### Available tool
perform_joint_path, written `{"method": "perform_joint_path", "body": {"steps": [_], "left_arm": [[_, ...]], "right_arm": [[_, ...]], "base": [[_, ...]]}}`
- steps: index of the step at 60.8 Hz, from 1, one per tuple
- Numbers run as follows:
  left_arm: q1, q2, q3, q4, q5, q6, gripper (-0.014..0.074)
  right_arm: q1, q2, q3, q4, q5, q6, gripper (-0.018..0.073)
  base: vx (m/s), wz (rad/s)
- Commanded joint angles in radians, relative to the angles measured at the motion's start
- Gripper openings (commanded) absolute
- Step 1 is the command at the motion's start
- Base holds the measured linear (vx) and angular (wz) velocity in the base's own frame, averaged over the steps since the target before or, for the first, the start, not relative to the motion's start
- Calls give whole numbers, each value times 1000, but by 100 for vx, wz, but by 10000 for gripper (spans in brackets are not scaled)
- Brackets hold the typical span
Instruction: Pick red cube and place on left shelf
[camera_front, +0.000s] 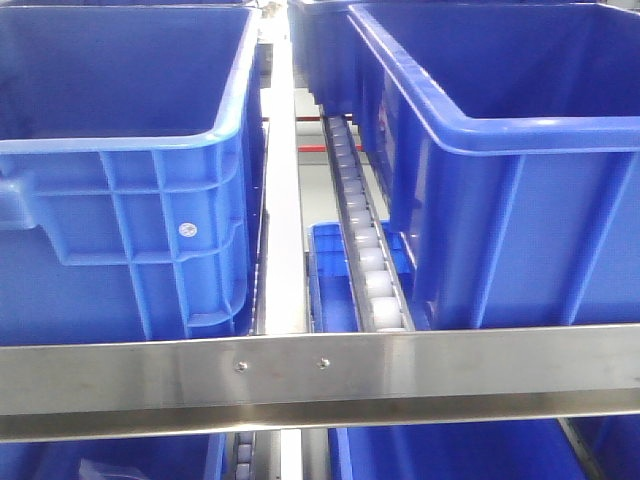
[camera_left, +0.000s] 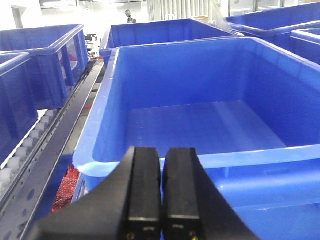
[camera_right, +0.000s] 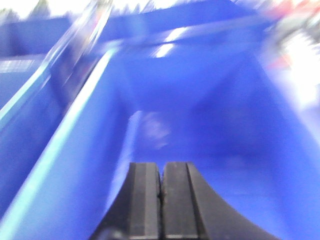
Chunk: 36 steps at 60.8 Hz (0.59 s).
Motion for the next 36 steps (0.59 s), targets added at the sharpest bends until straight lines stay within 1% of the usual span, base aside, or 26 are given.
{"method": "perform_joint_path", "body": {"steps": [1,5,11,23,36], "left_arm": [[-4,8,22,-6,-84,1,106],[-4,8,22,-6,-84,1,106],[-4,8,22,-6,-84,1,106],[-4,8,22,-6,-84,1,106],[-4,8,22,-6,-84,1,106]], "right_arm": [[-38,-110,26,-29,-57,-16,66],[-56,-174,56,-38,-19,-16,66],[-56,-213,83,-38,23,-16,66],[-56,-212,95,-38,70,-16,66],[-56,-212,95,-38,76,-16,66]], "base": [[0,0],[0,0],[0,0],[-2,-11],[0,0]]}}
